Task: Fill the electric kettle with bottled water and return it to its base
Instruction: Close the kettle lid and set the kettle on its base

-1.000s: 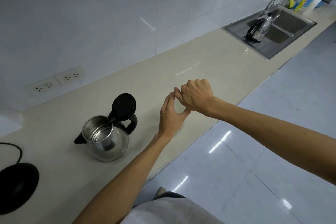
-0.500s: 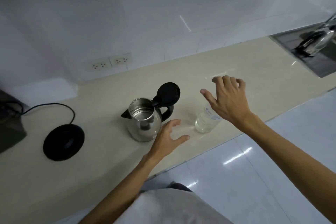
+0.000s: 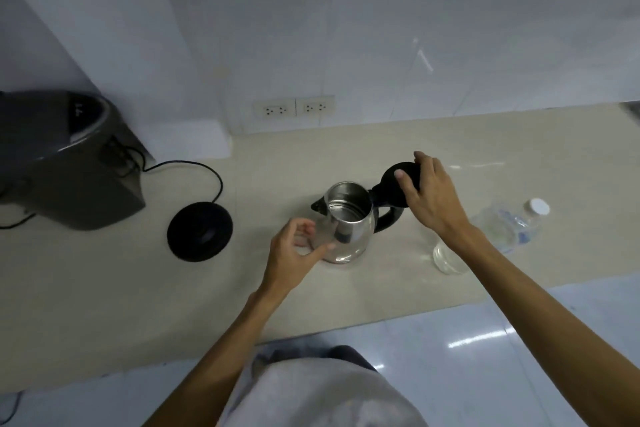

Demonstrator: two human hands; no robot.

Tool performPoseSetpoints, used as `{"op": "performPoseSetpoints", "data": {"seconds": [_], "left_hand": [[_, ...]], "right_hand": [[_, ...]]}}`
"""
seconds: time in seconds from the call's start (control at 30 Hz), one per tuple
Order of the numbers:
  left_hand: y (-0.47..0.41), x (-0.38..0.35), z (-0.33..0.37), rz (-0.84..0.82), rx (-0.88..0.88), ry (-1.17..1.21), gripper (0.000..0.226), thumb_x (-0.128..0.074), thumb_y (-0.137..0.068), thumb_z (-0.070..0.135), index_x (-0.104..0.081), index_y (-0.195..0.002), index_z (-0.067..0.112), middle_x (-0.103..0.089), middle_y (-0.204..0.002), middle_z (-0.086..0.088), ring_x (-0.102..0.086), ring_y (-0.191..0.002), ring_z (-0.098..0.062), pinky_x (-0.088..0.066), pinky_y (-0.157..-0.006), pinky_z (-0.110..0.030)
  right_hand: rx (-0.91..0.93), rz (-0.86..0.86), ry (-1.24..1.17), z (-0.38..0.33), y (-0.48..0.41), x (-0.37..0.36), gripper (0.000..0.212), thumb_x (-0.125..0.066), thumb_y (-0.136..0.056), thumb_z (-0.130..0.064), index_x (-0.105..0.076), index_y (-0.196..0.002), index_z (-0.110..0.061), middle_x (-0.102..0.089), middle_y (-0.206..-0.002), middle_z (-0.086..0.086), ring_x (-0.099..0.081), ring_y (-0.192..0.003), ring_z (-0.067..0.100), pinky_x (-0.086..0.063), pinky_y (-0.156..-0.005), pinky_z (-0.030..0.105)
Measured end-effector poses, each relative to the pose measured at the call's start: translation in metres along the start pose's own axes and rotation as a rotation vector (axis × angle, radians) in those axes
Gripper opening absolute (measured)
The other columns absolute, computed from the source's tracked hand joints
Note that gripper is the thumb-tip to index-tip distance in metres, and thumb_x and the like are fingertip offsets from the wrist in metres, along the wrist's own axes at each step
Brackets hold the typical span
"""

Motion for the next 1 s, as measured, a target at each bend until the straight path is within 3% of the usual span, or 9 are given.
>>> {"op": "performPoseSetpoints", "data": {"seconds": [0.07,0.2,0.27,0.37,0.47,0.6,0.7,0.77,1.0], "left_hand": [[-0.005,0.006,-0.004,0.02,0.025,0.019,0.053,-0.098,-0.071,0.024,-0.064,-0.112,0.021,-0.073,-0.103,0.003,-0.069,-0.09,-0.009,-0.054,-0.075,-0.015],[-0.019,0.013,-0.011,0.034,0.066,0.059,0.062,-0.099,-0.071,0.024,-0.064,-0.121,0.017,-0.072,-0.114,0.003,-0.07,-0.096,-0.012,-0.059,-0.079,-0.025],[-0.025,0.013,-0.013,0.022,0.07,0.063,0.067,-0.099,-0.071,0.024,-0.063,-0.127,0.014,-0.07,-0.118,0.005,-0.069,-0.098,-0.011,-0.057,-0.079,-0.023],[-0.036,0.01,-0.012,-0.026,0.081,0.074,0.075,-0.098,-0.072,0.026,-0.06,-0.135,0.016,-0.067,-0.125,0.006,-0.067,-0.104,-0.007,-0.055,-0.08,-0.017],[-0.044,0.003,-0.014,-0.07,0.101,0.078,0.079,-0.099,-0.071,0.026,-0.058,-0.137,0.015,-0.065,-0.131,0.006,-0.066,-0.112,-0.005,-0.054,-0.085,-0.017],[-0.05,-0.01,-0.021,-0.124,0.123,0.094,0.082,-0.099,-0.07,0.027,-0.057,-0.138,0.016,-0.063,-0.135,0.006,-0.065,-0.122,-0.015,-0.057,-0.097,-0.028],[-0.047,-0.02,-0.016,-0.134,0.135,0.107,0.094,-0.097,-0.059,0.048,-0.056,-0.138,0.019,-0.065,-0.13,0.007,-0.067,-0.117,-0.012,-0.057,-0.099,-0.03],[-0.045,-0.026,-0.014,-0.09,0.127,0.105,0.083,-0.095,-0.055,0.056,-0.062,-0.125,0.026,-0.068,-0.123,0.008,-0.069,-0.11,-0.009,-0.059,-0.094,-0.031],[-0.046,-0.029,-0.015,-0.049,0.113,0.143,0.068,-0.097,-0.058,0.052,-0.067,-0.116,0.032,-0.07,-0.117,0.005,-0.071,-0.105,-0.011,-0.063,-0.091,-0.039]], "right_hand": [[0.051,0.063,0.042,-0.006,0.001,-0.001,0.055,-0.058,-0.102,-0.031,-0.045,-0.144,0.002,-0.051,-0.142,0.023,-0.051,-0.129,0.04,-0.043,-0.103,0.043],[0.26,0.125,0.058,-0.039,0.001,-0.01,0.046,-0.068,-0.09,-0.009,-0.057,-0.134,0.001,-0.058,-0.131,0.019,-0.054,-0.12,0.036,-0.038,-0.1,0.026],[0.377,0.086,0.049,-0.056,0.001,-0.024,0.043,-0.073,-0.083,-0.013,-0.065,-0.124,-0.003,-0.064,-0.124,0.014,-0.056,-0.115,0.034,-0.042,-0.101,0.031],[0.503,-0.028,0.085,-0.068,-0.001,-0.054,0.036,-0.072,-0.076,-0.029,-0.07,-0.107,-0.011,-0.069,-0.119,0.006,-0.059,-0.116,0.033,-0.047,-0.098,0.049],[0.476,-0.213,0.106,-0.067,-0.002,-0.085,0.036,-0.062,-0.085,-0.042,-0.065,-0.112,-0.018,-0.063,-0.136,0.005,-0.052,-0.132,0.034,-0.041,-0.107,0.057],[0.478,-0.282,0.171,-0.059,0.004,-0.099,0.042,-0.05,-0.093,-0.049,-0.067,-0.119,-0.02,-0.061,-0.139,0.003,-0.048,-0.134,0.034,-0.041,-0.106,0.055],[0.508,-0.26,0.186,-0.056,0.004,-0.102,0.039,-0.052,-0.096,-0.049,-0.067,-0.119,-0.022,-0.063,-0.135,-0.002,-0.05,-0.13,0.031,-0.042,-0.105,0.051],[0.521,-0.215,0.17,-0.052,0.004,-0.105,0.035,-0.051,-0.099,-0.046,-0.068,-0.118,-0.022,-0.064,-0.133,-0.003,-0.052,-0.128,0.031,-0.041,-0.106,0.05],[0.545,-0.14,0.171,-0.051,0.003,-0.11,0.043,-0.047,-0.101,-0.044,-0.07,-0.125,-0.018,-0.067,-0.134,0.001,-0.055,-0.125,0.033,-0.041,-0.107,0.046]]}}
Point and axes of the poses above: each hand's wrist, its own y-axis away from the middle knuckle, its own x-axis out of the back of the hand, z = x × y, the point moved 4 cm from there along -y, towards the middle knuckle
